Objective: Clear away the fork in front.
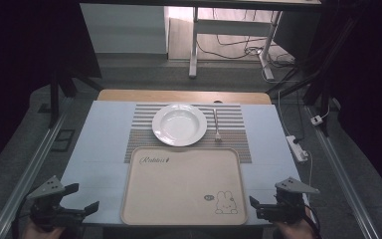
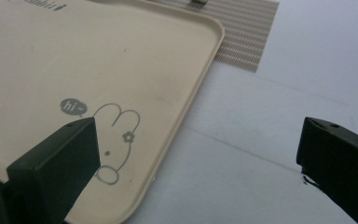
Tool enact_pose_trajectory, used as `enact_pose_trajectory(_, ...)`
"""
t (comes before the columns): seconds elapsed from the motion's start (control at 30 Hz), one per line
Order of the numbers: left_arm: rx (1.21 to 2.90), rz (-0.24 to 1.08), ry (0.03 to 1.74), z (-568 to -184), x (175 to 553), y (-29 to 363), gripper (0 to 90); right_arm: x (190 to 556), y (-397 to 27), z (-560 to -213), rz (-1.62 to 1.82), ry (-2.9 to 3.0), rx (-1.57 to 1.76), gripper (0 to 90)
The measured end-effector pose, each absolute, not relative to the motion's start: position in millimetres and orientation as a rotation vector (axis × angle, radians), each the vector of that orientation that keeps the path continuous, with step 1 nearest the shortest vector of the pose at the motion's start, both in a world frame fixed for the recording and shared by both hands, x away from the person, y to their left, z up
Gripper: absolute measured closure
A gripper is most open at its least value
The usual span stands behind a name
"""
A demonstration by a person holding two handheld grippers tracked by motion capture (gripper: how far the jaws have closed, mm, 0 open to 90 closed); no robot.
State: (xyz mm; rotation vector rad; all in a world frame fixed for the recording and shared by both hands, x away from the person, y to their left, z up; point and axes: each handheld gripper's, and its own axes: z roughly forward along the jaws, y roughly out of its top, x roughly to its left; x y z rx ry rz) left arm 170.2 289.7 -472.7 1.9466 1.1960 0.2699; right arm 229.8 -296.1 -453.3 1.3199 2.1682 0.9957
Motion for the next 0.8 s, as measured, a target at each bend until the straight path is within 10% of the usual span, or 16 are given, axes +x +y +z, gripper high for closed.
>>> enact_pose_trajectory(0.8, 1.978, 0.236, 1.201, -474.0, 173.4, 288.3, 0.3, 233.8, -298.5, -454.6, 1.002, 2.243, 1.327, 0.0)
